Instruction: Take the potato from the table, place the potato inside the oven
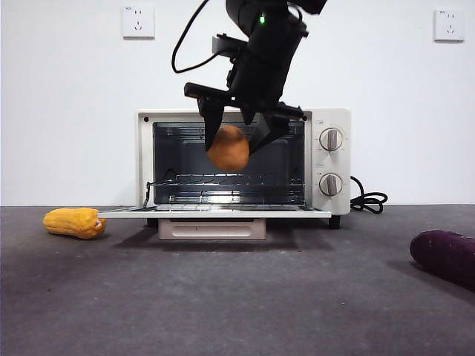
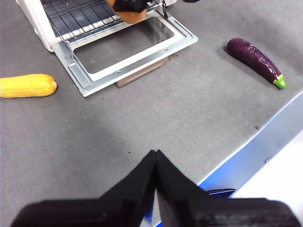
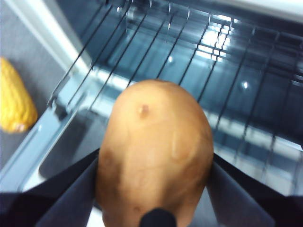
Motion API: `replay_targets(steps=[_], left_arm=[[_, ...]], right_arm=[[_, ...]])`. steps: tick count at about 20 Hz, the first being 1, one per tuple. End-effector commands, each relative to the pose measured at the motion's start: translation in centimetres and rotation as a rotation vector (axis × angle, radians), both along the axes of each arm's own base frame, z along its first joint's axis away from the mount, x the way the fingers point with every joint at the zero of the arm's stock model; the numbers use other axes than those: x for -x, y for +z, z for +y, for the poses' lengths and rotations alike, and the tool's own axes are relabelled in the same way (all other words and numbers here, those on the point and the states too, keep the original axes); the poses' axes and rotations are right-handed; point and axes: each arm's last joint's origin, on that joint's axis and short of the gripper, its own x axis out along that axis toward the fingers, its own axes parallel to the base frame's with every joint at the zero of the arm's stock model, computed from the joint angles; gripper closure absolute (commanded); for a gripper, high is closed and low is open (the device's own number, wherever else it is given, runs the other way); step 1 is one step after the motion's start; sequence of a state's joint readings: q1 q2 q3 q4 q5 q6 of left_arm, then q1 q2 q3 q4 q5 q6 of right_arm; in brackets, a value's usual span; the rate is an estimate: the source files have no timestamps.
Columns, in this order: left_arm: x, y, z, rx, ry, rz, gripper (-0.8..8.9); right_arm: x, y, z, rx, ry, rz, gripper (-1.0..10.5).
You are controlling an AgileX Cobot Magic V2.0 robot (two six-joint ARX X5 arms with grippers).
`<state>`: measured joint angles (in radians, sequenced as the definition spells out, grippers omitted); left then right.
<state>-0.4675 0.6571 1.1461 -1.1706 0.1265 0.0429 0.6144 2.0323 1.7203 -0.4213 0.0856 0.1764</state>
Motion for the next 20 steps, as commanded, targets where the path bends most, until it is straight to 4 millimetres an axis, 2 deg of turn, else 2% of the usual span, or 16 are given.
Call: replay_targets(steps=[1, 5, 9, 15, 20], left_arm=[[-0.2, -0.1, -0.1, 0.002, -0.008, -0.012, 8.19], [-0.9, 0.0, -0.5, 0.017, 0.007, 0.0, 8.19], [-1.8, -0.3, -0.9, 0.004, 0.002, 0.036, 8.19], [-2.2, -0.4, -1.1, -0.003, 0.002, 0.051, 8.19], [-2.2, -0.4, -1.1, -0.002, 0.004, 0.051, 8.19]], right_arm=[[-0.8, -1.7, 0.2, 0.003, -0.013, 0.014, 8.6], [-2.2, -3.3, 0.0, -0.035, -0.049, 0.011, 8.6], [-3.1, -2.9, -0.3, -0.098, -0.074, -0.055, 8.6], [-4.2, -2.7, -1.4, -0.098, -0.109, -0.09, 8.6], [-5.0, -3.7, -1.9, -0.099, -0.106, -0.091, 8.6]])
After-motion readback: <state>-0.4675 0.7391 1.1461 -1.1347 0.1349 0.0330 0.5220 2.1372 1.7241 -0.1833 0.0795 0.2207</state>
